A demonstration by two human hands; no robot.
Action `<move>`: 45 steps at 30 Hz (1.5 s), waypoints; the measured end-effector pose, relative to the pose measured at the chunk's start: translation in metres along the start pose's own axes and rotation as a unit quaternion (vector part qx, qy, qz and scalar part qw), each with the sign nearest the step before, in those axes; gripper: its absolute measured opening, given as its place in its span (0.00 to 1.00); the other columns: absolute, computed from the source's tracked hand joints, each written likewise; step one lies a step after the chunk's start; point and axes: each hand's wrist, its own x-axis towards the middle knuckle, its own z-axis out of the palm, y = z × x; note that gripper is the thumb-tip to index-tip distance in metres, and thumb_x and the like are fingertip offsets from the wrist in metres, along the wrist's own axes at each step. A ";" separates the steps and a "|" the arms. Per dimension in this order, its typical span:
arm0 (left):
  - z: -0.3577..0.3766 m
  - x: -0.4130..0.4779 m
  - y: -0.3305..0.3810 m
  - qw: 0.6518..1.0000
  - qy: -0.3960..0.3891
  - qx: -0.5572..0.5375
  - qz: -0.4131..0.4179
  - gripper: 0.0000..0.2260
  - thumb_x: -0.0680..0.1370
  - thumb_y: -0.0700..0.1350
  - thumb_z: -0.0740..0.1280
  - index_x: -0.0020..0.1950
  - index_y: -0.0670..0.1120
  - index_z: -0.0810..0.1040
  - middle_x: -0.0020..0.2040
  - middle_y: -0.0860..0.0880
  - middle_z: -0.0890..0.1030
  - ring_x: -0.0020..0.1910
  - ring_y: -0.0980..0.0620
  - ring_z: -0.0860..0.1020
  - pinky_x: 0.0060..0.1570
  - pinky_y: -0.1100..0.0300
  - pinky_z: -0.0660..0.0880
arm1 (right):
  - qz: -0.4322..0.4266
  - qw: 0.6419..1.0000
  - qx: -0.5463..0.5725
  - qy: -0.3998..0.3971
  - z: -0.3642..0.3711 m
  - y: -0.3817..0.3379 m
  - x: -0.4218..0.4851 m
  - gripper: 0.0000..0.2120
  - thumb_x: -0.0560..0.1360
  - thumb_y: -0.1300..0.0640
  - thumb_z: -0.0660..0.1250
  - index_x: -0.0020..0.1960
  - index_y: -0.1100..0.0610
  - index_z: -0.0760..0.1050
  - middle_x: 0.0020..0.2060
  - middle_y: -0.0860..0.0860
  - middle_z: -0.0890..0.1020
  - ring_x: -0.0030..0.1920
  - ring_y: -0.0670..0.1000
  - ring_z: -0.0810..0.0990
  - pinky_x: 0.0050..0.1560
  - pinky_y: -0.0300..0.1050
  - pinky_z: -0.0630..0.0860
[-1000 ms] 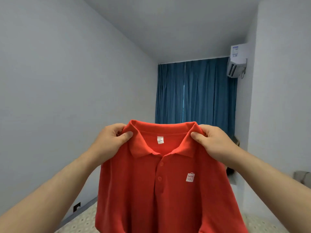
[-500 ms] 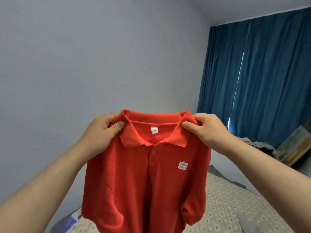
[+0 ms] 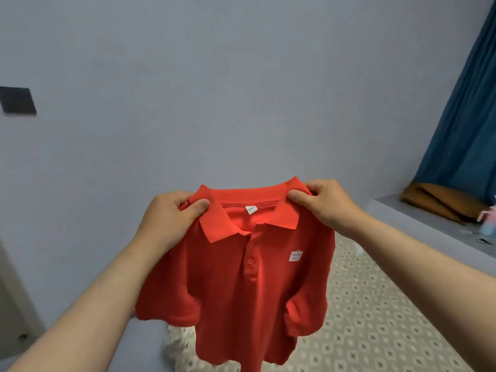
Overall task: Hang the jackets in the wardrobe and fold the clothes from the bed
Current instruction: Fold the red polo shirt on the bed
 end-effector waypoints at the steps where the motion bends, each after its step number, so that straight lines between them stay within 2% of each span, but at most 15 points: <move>1: 0.005 -0.007 -0.014 1.000 0.013 0.011 -0.012 0.11 0.78 0.46 0.71 0.36 0.55 0.80 0.30 0.67 0.79 0.31 0.69 0.75 0.33 0.72 0.68 | -0.008 1.000 0.002 -0.017 0.015 0.010 0.003 0.23 0.74 0.43 0.71 0.45 0.65 0.79 0.33 0.54 0.79 0.34 0.46 0.72 0.36 0.47 0.70; 4: 0.031 -0.030 -0.062 0.997 0.041 0.054 -0.034 0.09 0.77 0.49 0.71 0.37 0.57 0.81 0.35 0.61 0.82 0.36 0.64 0.78 0.39 0.62 0.72 | -0.027 0.999 0.007 -0.041 0.059 0.058 0.007 0.20 0.76 0.48 0.70 0.41 0.65 0.76 0.32 0.50 0.74 0.32 0.46 0.70 0.33 0.44 0.65; 8: 0.090 -0.080 -0.129 0.996 0.042 0.066 -0.053 0.09 0.79 0.44 0.68 0.44 0.59 0.81 0.43 0.65 0.83 0.45 0.66 0.79 0.45 0.67 0.72 | -0.034 0.997 0.020 -0.073 0.123 0.146 -0.003 0.17 0.76 0.48 0.71 0.39 0.62 0.78 0.30 0.48 0.75 0.31 0.44 0.70 0.34 0.44 0.66; 11: 0.137 -0.110 -0.169 0.989 0.041 0.130 -0.055 0.08 0.82 0.43 0.63 0.53 0.51 0.82 0.48 0.56 0.82 0.49 0.55 0.78 0.46 0.61 0.68 | -0.023 0.996 -0.016 -0.083 0.155 0.202 -0.024 0.18 0.76 0.46 0.70 0.40 0.62 0.79 0.30 0.49 0.76 0.31 0.46 0.70 0.33 0.45 0.65; 13: 0.167 -0.136 -0.188 0.985 0.050 0.146 -0.073 0.08 0.83 0.43 0.61 0.52 0.49 0.80 0.47 0.52 0.81 0.49 0.52 0.77 0.45 0.61 0.65 | -0.033 0.995 -0.023 -0.086 0.168 0.237 -0.038 0.19 0.77 0.46 0.68 0.39 0.62 0.77 0.30 0.49 0.75 0.31 0.47 0.70 0.34 0.46 0.64; 18: 0.223 -0.207 -0.207 0.985 0.032 0.141 -0.095 0.11 0.83 0.43 0.60 0.43 0.53 0.75 0.41 0.57 0.79 0.42 0.57 0.76 0.40 0.66 0.67 | -0.077 0.992 -0.006 -0.096 0.168 0.299 -0.084 0.15 0.78 0.52 0.65 0.37 0.59 0.72 0.31 0.49 0.73 0.33 0.48 0.70 0.35 0.48 0.64; 21: 0.250 -0.258 -0.186 0.982 0.059 0.144 -0.105 0.13 0.84 0.43 0.59 0.40 0.53 0.73 0.38 0.56 0.76 0.38 0.60 0.74 0.36 0.70 0.65 | -0.085 0.991 0.009 -0.099 0.151 0.324 -0.128 0.10 0.69 0.53 0.62 0.34 0.60 0.69 0.30 0.49 0.70 0.32 0.49 0.67 0.35 0.48 0.62; 26: 0.279 -0.344 -0.125 0.976 0.109 0.146 -0.116 0.12 0.84 0.43 0.59 0.41 0.51 0.74 0.39 0.56 0.77 0.39 0.58 0.74 0.37 0.72 0.65 | -0.135 0.985 0.025 -0.106 0.102 0.344 -0.199 0.14 0.75 0.59 0.64 0.32 0.54 0.66 0.27 0.47 0.67 0.30 0.48 0.65 0.34 0.47 0.61; 29: 0.285 -0.381 -0.077 0.965 0.157 0.184 -0.100 0.10 0.84 0.44 0.60 0.45 0.49 0.77 0.41 0.54 0.78 0.46 0.49 0.76 0.44 0.58 0.67 | -0.179 0.979 0.023 -0.097 0.061 0.343 -0.233 0.15 0.77 0.56 0.65 0.32 0.55 0.68 0.27 0.46 0.69 0.31 0.48 0.67 0.34 0.48 0.62; 34: 0.279 -0.378 0.019 0.940 0.175 0.287 -0.051 0.12 0.83 0.43 0.60 0.40 0.49 0.71 0.36 0.53 0.74 0.43 0.46 0.73 0.39 0.56 0.58 | -0.228 0.974 0.001 -0.014 -0.017 0.323 -0.260 0.19 0.78 0.55 0.66 0.29 0.56 0.67 0.26 0.48 0.70 0.31 0.49 0.68 0.32 0.41 0.63; 36: 0.279 -0.358 0.046 0.918 0.195 0.346 -0.001 0.11 0.82 0.43 0.62 0.40 0.47 0.74 0.38 0.48 0.73 0.45 0.42 0.73 0.39 0.55 0.59 | -0.229 0.972 -0.023 0.042 -0.045 0.315 -0.254 0.18 0.77 0.53 0.66 0.31 0.59 0.71 0.27 0.52 0.72 0.35 0.55 0.72 0.36 0.46 0.65; 38: 0.285 -0.336 0.053 0.859 0.245 0.448 0.029 0.08 0.81 0.46 0.64 0.49 0.44 0.82 0.47 0.40 0.76 0.51 0.36 0.74 0.46 0.50 0.67 | -0.229 0.963 -0.099 0.100 -0.059 0.316 -0.240 0.17 0.77 0.50 0.65 0.36 0.60 0.79 0.32 0.57 0.78 0.42 0.61 0.77 0.42 0.49 0.66; 40: 0.304 -0.317 0.037 0.829 0.236 0.504 -0.054 0.11 0.80 0.49 0.64 0.55 0.46 0.82 0.53 0.37 0.79 0.55 0.34 0.76 0.49 0.48 0.72 | -0.183 0.967 -0.158 0.076 -0.054 0.325 -0.225 0.16 0.78 0.48 0.65 0.42 0.59 0.82 0.38 0.60 0.82 0.46 0.63 0.79 0.42 0.48 0.68; 42: 0.328 -0.304 0.004 0.852 0.165 0.455 -0.197 0.12 0.79 0.49 0.63 0.56 0.45 0.82 0.56 0.40 0.82 0.57 0.37 0.79 0.53 0.50 0.75 | -0.084 0.988 -0.130 -0.027 -0.027 0.343 -0.215 0.16 0.78 0.50 0.64 0.41 0.60 0.80 0.38 0.58 0.81 0.43 0.59 0.81 0.38 0.43 0.70; 45: 0.369 -0.308 -0.067 0.900 0.084 0.282 -0.320 0.10 0.75 0.43 0.63 0.45 0.40 0.83 0.42 0.41 0.85 0.45 0.40 0.84 0.49 0.49 0.81 | 0.137 0.976 0.095 -0.141 0.037 0.394 -0.215 0.12 0.81 0.60 0.62 0.39 0.60 0.73 0.32 0.56 0.77 0.27 0.52 0.75 0.24 0.38 0.70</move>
